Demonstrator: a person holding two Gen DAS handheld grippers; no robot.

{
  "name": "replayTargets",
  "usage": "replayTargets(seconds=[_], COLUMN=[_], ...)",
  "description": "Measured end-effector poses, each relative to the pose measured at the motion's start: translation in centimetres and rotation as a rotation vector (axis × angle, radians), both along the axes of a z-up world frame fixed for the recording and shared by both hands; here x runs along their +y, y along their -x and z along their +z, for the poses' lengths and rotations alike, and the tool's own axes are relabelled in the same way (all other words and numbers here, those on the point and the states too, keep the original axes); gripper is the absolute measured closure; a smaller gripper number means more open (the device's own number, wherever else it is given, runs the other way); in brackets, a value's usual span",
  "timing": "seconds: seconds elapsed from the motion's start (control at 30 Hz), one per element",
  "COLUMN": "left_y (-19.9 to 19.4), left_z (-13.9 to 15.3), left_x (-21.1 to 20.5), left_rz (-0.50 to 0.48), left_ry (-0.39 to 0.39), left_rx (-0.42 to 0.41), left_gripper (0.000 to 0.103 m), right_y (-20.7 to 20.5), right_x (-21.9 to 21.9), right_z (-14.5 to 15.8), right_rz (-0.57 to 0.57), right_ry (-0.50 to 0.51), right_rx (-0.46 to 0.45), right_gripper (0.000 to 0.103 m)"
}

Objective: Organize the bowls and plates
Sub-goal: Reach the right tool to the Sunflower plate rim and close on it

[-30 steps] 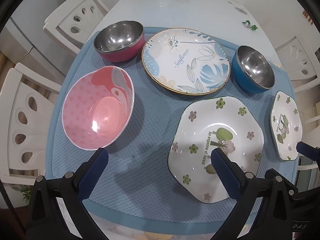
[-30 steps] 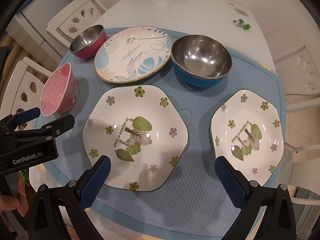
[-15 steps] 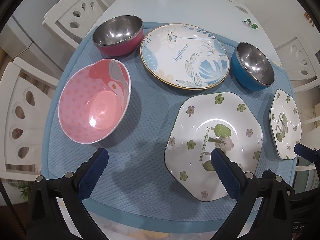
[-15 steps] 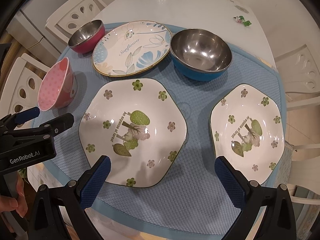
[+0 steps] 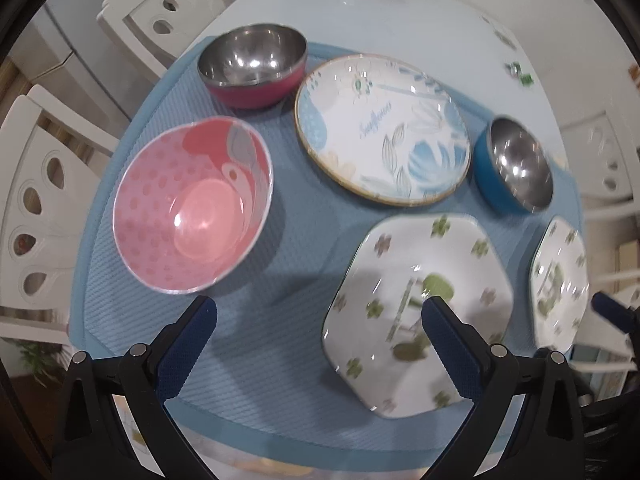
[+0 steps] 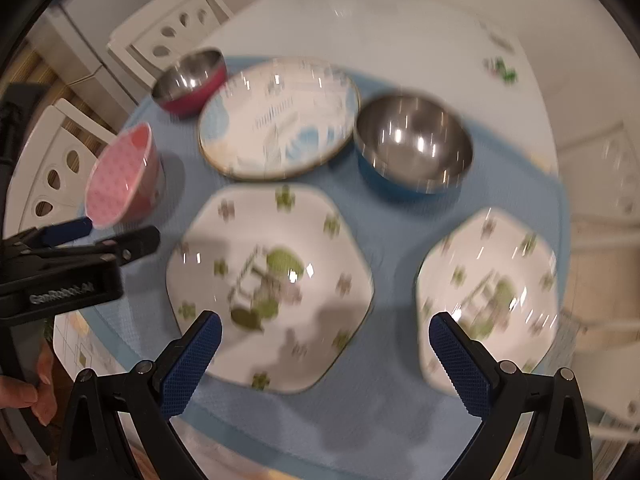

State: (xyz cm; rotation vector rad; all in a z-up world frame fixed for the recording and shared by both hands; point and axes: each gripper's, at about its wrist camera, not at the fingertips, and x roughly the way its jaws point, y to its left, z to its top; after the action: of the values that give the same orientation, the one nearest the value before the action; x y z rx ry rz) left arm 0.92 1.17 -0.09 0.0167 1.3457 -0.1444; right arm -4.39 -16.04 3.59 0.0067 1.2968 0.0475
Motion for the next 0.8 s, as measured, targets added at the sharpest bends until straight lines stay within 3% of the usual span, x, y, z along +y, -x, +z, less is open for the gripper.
replayTargets(seconds=[0.13, 0.27, 0.4, 0.53, 0.67, 0.8], left_y=[-1.7, -5.5, -9.9, -13.0, -14.3, -15.0], left_z=[0.8, 0.7, -0.8, -3.1, -5.0, -7.4], left_x=[-1.7, -3.3, -3.6, -3.4, -3.9, -4.0], left_rz=[-0.003, 0.018, 0.057, 0.101, 0.094, 0.105], left_ry=[0.061, 0.063, 0.055, 0.047, 0.02, 0.017], left_rx=[-0.011, -0.035, -0.018, 0.039, 0.068, 0.128], left_gripper=[0.001, 0.001, 0.001, 0.001, 0.001, 0.002], right_y=[-3.4, -8.6, -14.2, -19.6, -24.0, -25.5], right_x=[-1.1, -2.7, -4.4, -4.4, -3.5, -2.3], right_z=[3.5, 6.5, 6.5, 3.5, -2.6, -8.3], right_rz=[0.024, 0.082, 0.126, 0.203, 0.258, 0.312], right_ry=[-0.01, -0.033, -0.065, -0.051, -0.088, -0.092], right_rx=[-0.075, -0.13, -0.119, -0.043, 0.094, 0.202], right_gripper=[0.0, 0.0, 0.0, 0.0, 0.0, 0.0])
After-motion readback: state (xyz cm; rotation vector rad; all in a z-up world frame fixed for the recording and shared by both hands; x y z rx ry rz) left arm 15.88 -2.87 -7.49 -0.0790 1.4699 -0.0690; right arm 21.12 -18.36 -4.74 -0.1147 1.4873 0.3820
